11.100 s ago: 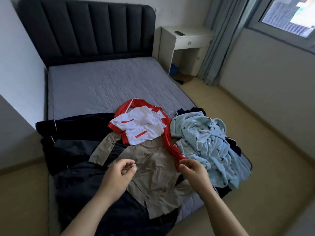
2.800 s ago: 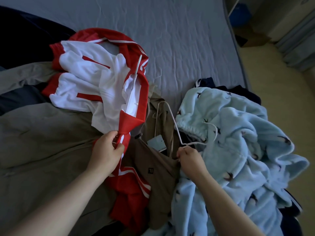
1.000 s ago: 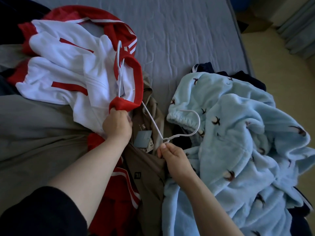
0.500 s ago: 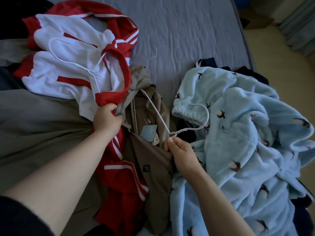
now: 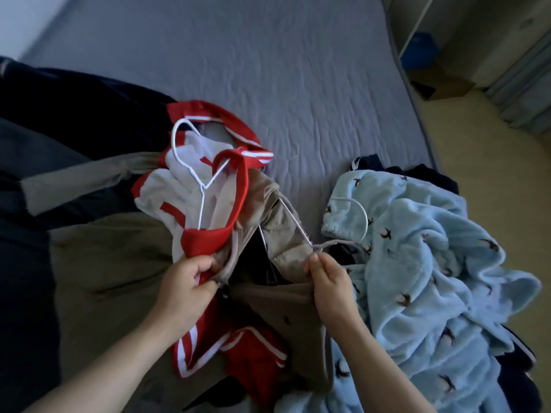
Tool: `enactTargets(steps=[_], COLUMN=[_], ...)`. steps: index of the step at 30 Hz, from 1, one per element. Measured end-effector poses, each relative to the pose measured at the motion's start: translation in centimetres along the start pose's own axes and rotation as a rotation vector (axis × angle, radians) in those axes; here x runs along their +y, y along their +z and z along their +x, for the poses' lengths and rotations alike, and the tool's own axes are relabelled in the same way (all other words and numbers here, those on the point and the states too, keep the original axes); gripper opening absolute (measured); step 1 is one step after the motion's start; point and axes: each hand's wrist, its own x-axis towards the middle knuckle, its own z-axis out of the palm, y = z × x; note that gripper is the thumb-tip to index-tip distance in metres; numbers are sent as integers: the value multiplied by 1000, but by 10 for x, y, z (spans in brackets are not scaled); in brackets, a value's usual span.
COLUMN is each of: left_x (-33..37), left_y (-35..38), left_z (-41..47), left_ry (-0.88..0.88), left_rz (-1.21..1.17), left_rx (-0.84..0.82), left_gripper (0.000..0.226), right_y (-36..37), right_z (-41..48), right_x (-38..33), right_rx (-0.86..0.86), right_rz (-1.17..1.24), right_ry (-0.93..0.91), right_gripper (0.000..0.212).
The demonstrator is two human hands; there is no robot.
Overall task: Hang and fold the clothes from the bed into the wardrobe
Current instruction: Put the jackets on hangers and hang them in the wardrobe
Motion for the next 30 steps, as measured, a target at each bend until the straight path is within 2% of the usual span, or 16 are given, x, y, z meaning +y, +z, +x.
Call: enactTargets(steps=[6, 12, 15, 19, 25, 30], left_x=[52, 132, 185, 242, 325, 379], left_y=[-50, -119, -152, -195, -248, -289], left_z=[-40, -47, -52, -71, -98, -111], left_ry=[6, 40, 83, 112, 257, 339], left_rz=[-44, -80, -103, -132, -197, -169], left_rx=[37, 132, 204, 242, 315, 339], left_gripper=[34, 40, 36, 16, 24, 24], right_y=[-8, -35, -58, -81, -120, -152], right_z=[-36, -50, -59, -87, -133, -169], right_x=[-72, -200, -278, -359, -454, -521], right_rx=[136, 199, 200, 224, 248, 355], right_rz=[81, 52, 31, 45, 42, 84], right_ry=[-176, -408, -466, -515, -622, -723], right_gripper=[36, 34, 30, 32, 33, 33])
